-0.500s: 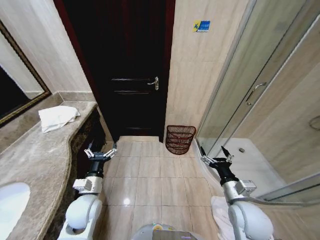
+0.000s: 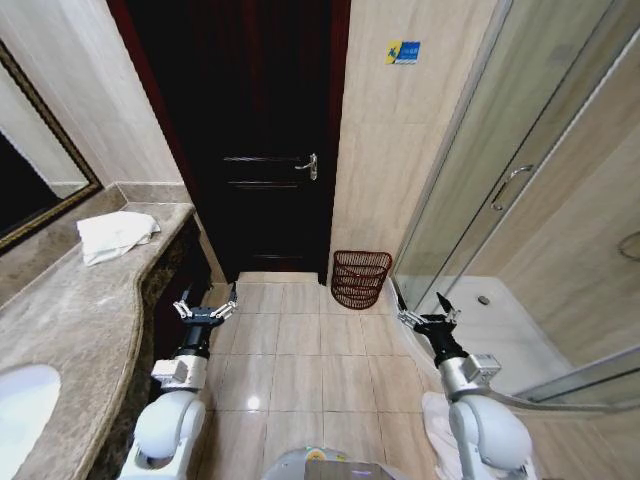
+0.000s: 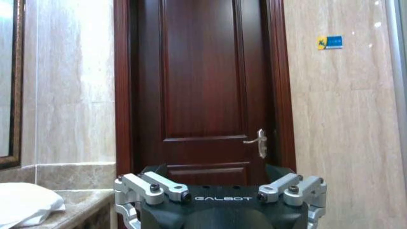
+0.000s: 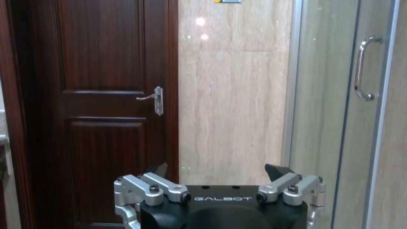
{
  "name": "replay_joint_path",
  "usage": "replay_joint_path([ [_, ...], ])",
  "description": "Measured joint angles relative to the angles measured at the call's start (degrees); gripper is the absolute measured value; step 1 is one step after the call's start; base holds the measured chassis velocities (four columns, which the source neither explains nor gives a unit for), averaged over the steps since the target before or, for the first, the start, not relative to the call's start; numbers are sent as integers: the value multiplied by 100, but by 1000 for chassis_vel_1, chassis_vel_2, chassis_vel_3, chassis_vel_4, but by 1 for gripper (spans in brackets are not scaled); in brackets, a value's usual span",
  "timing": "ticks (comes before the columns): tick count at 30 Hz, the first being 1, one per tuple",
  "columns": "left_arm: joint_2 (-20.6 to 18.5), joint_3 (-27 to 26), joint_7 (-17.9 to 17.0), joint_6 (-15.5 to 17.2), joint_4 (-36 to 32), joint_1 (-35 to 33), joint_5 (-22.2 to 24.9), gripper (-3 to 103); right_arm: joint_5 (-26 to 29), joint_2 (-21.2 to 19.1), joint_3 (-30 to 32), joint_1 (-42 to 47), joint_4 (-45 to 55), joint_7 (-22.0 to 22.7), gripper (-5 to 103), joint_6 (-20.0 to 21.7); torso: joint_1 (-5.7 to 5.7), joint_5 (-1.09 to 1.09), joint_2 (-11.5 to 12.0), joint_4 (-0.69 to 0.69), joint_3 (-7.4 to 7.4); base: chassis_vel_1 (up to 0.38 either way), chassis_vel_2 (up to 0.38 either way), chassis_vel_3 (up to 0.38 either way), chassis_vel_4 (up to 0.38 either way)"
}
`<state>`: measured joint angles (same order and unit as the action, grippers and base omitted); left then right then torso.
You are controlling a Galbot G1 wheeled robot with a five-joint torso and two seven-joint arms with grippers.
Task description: Discard the used towel into the hamper.
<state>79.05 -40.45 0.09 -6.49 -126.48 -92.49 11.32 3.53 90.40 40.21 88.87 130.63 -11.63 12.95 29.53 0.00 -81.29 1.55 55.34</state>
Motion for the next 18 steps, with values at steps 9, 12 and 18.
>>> replay_joint_path([
  [9, 0, 29, -65, 73, 13, 14, 28, 100, 0, 28, 45, 95, 75, -35, 100, -5, 0, 0, 0, 0, 0, 0, 0, 0, 0],
  [12, -2, -7, -68, 83, 22, -15, 1, 100, 13, 25, 61, 120, 94, -47, 100, -44, 0, 0, 0, 0, 0, 0, 0, 0, 0],
  [18, 26, -26, -72, 90, 12, -57, -89, 100, 41, 24, 70, 148, 116, -47, 100, -88, 0, 0, 0, 0, 0, 0, 0, 0, 0],
])
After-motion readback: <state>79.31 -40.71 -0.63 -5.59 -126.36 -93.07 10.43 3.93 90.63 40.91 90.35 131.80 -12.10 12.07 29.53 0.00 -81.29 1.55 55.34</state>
